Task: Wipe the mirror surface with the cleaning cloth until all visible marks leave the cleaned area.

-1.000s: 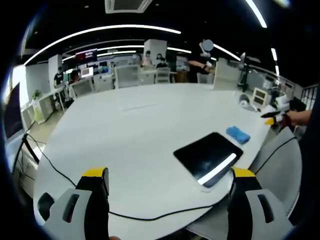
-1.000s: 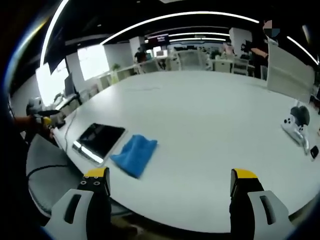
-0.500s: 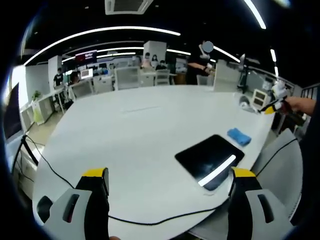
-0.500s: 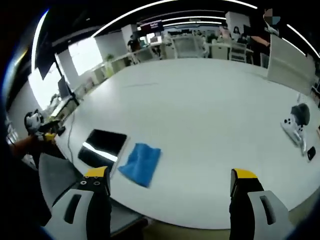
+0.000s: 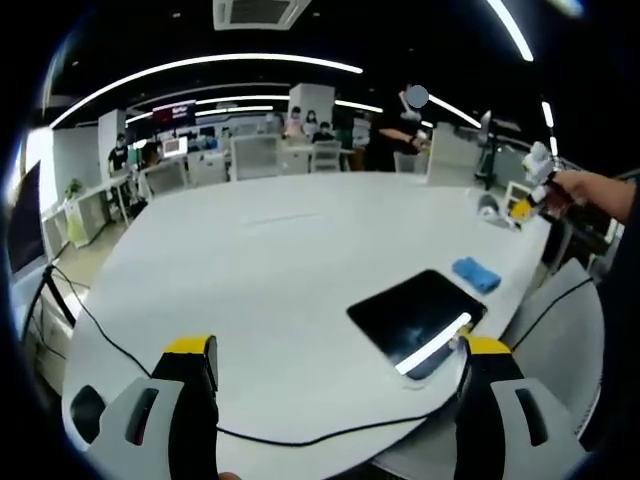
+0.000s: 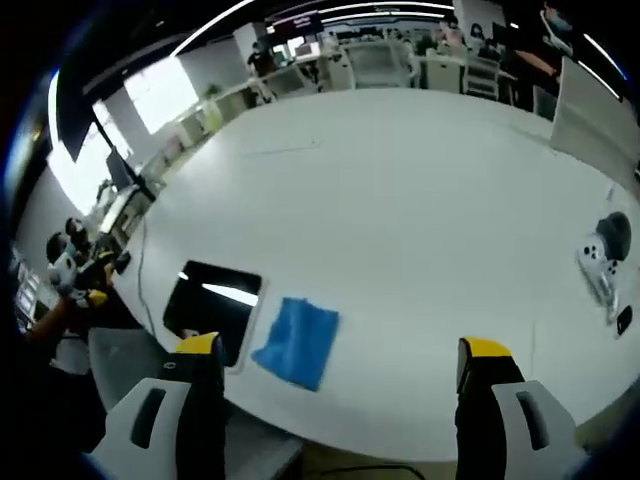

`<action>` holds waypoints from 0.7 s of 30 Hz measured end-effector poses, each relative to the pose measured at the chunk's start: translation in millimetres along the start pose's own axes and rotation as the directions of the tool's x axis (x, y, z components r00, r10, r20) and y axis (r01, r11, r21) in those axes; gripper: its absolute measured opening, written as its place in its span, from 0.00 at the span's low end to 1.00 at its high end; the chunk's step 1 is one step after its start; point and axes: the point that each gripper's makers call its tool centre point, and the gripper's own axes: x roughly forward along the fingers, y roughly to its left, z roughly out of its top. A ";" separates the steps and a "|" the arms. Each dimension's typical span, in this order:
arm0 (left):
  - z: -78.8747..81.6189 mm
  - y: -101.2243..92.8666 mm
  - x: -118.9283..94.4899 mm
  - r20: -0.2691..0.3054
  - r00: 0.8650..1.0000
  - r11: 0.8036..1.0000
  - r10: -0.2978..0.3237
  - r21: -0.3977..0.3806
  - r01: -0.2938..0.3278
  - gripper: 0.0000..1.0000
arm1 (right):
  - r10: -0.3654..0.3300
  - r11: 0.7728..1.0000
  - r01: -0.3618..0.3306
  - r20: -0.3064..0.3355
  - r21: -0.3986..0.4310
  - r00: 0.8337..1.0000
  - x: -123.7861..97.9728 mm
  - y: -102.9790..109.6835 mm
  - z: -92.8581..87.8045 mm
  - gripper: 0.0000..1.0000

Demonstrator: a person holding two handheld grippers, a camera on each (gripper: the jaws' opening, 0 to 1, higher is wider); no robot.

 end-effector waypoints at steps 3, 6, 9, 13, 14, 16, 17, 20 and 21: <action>1.6 2.2 -3.0 0.004 1.000 1.000 0.007 -0.002 -0.007 1.00 | -0.021 0.996 0.015 -0.069 -0.086 0.997 0.1 -2.4 3.4 0.84; 2.5 4.3 -5.4 0.011 1.000 1.000 0.017 -0.009 -0.017 1.00 | -0.019 0.996 0.015 -0.053 -0.084 0.998 1.8 1.1 16.1 0.88; -1.2 3.7 -7.4 0.007 1.000 1.000 0.022 -0.013 -0.021 1.00 | -0.011 0.995 0.005 -0.057 -0.102 0.998 4.4 6.5 26.2 0.88; -6.0 2.3 -6.9 0.002 1.000 1.000 0.019 -0.018 -0.019 1.00 | -0.017 0.993 0.009 -0.066 -0.120 0.998 10.1 10.9 29.1 0.88; -6.2 1.8 -6.6 0.003 1.000 1.000 0.019 -0.020 -0.019 1.00 | -0.016 0.993 0.007 -0.068 -0.119 0.998 12.6 12.1 28.0 0.88; -6.7 0.6 -5.7 0.005 1.000 1.000 0.017 -0.023 -0.017 1.00 | -0.015 0.994 0.008 -0.066 -0.107 0.998 20.0 11.9 24.6 0.88; -6.9 -0.1 -5.4 0.005 1.000 1.000 0.016 -0.022 -0.016 1.00 | -0.014 0.995 0.008 -0.065 -0.100 0.998 21.8 13.4 22.2 0.87; -6.6 -2.4 -5.2 0.008 1.000 1.000 0.009 -0.022 -0.009 1.00 | -0.009 0.997 0.005 -0.050 -0.078 0.999 33.4 17.0 15.0 0.85; -6.6 -2.7 -5.2 0.009 1.000 1.000 0.009 -0.023 -0.009 1.00 | -0.008 0.997 0.004 -0.059 -0.071 0.998 37.8 18.4 9.9 0.83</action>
